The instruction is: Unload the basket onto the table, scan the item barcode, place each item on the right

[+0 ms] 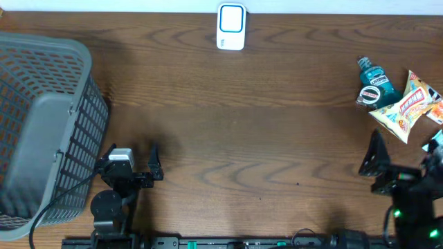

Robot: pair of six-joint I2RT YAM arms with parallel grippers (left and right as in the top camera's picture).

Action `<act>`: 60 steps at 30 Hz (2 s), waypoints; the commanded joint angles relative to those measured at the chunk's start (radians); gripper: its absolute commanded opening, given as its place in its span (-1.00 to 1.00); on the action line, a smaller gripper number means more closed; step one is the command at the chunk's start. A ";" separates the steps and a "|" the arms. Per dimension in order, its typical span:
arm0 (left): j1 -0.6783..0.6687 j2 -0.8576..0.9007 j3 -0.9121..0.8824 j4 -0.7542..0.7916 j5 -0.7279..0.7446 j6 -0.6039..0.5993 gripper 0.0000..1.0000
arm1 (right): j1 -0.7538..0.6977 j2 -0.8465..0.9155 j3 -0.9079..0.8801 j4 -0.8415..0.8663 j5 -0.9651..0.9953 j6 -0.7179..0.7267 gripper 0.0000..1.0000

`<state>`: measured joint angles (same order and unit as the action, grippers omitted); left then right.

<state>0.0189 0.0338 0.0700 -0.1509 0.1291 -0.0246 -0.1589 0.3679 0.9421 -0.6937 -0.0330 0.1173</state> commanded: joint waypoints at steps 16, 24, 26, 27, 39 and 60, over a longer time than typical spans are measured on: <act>0.005 -0.003 -0.016 -0.026 0.013 0.013 1.00 | 0.049 -0.362 -0.804 0.646 0.001 0.107 0.99; 0.005 -0.003 -0.016 -0.026 0.013 0.013 1.00 | 0.057 -0.363 -0.937 0.711 0.015 0.106 0.99; 0.005 -0.003 -0.016 -0.026 0.013 0.013 1.00 | 0.057 -0.363 -0.937 0.643 0.016 0.106 0.99; 0.005 -0.003 -0.016 -0.026 0.013 0.013 1.00 | 0.057 -0.362 -0.937 0.610 0.016 0.106 0.98; 0.005 -0.003 -0.016 -0.026 0.013 0.013 1.00 | 0.056 -0.355 -0.937 0.619 0.016 0.106 0.98; -0.035 -0.032 -0.067 0.130 -0.018 0.052 1.00 | 0.056 -0.355 -0.937 0.619 0.016 0.106 0.99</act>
<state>-0.0002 0.0135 0.0395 -0.0513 0.1246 0.0013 -0.1078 0.0151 0.0067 -0.0704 -0.0261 0.2127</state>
